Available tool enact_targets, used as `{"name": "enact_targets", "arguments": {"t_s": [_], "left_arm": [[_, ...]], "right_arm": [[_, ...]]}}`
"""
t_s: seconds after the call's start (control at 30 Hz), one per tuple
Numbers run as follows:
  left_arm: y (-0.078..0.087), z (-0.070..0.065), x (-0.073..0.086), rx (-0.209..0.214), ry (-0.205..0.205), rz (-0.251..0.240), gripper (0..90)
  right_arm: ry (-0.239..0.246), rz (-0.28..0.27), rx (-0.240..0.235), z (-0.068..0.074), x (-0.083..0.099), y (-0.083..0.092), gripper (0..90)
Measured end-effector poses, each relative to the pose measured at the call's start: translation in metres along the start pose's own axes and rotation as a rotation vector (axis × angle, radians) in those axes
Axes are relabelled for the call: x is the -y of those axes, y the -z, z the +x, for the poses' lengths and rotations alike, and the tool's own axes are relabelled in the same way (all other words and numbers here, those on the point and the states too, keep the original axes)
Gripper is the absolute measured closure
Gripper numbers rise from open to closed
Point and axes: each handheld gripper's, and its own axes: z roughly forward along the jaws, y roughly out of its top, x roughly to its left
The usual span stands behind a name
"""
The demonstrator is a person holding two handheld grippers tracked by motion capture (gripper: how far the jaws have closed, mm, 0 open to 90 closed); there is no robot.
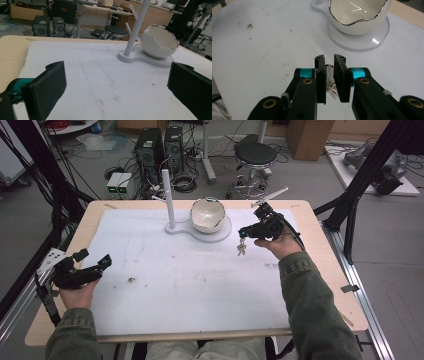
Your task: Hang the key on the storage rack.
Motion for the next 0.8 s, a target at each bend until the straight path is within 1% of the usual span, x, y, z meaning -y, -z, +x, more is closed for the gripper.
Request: {"name": "enact_targets", "arguments": {"t_s": [0.17, 0.2, 0.23, 0.27, 0.3, 0.33, 0.43, 0.57, 0.63, 0.8], "left_arm": [[0.000, 0.000, 0.000, 0.001, 0.003, -0.002, 2.5], [0.000, 0.000, 0.000, 0.001, 0.003, -0.003, 2.5], [0.000, 0.000, 0.000, 0.001, 0.001, -0.001, 2.5], [0.000, 0.000, 0.000, 0.001, 0.001, -0.001, 2.5], [0.000, 0.000, 0.000, 0.002, 0.002, -0.001, 2.5], [-0.001, 0.000, 0.000, 0.005, 0.001, 0.002, 2.5], [-0.001, 0.000, 0.000, 0.008, 0.003, 0.003, 2.5], [-0.001, 0.000, 0.000, 0.006, 0.006, 0.000, 2.5], [-0.001, 0.001, 0.000, 0.010, 0.009, -0.003, 2.5], [-0.003, 0.003, 0.000, 0.014, 0.021, -0.004, 2.5]], "right_arm": [[0.013, -0.004, -0.011, 0.007, -0.012, 0.000, 80.9], [0.013, -0.004, -0.011, 0.007, -0.012, 0.000, 80.9], [0.016, -0.004, -0.013, 0.009, -0.016, -0.001, 80.9], [0.016, -0.004, -0.013, 0.009, -0.016, -0.001, 80.9], [0.018, -0.006, -0.015, 0.011, -0.020, -0.002, 80.9], [0.018, -0.006, -0.015, 0.011, -0.020, -0.002, 80.9], [0.015, -0.019, -0.024, 0.012, -0.028, -0.005, 80.9], [0.015, -0.015, -0.029, 0.014, -0.034, -0.008, 80.9], [0.027, -0.015, -0.029, 0.016, -0.041, -0.010, 80.9], [0.030, -0.027, -0.035, 0.020, -0.049, -0.011, 80.9]]}}
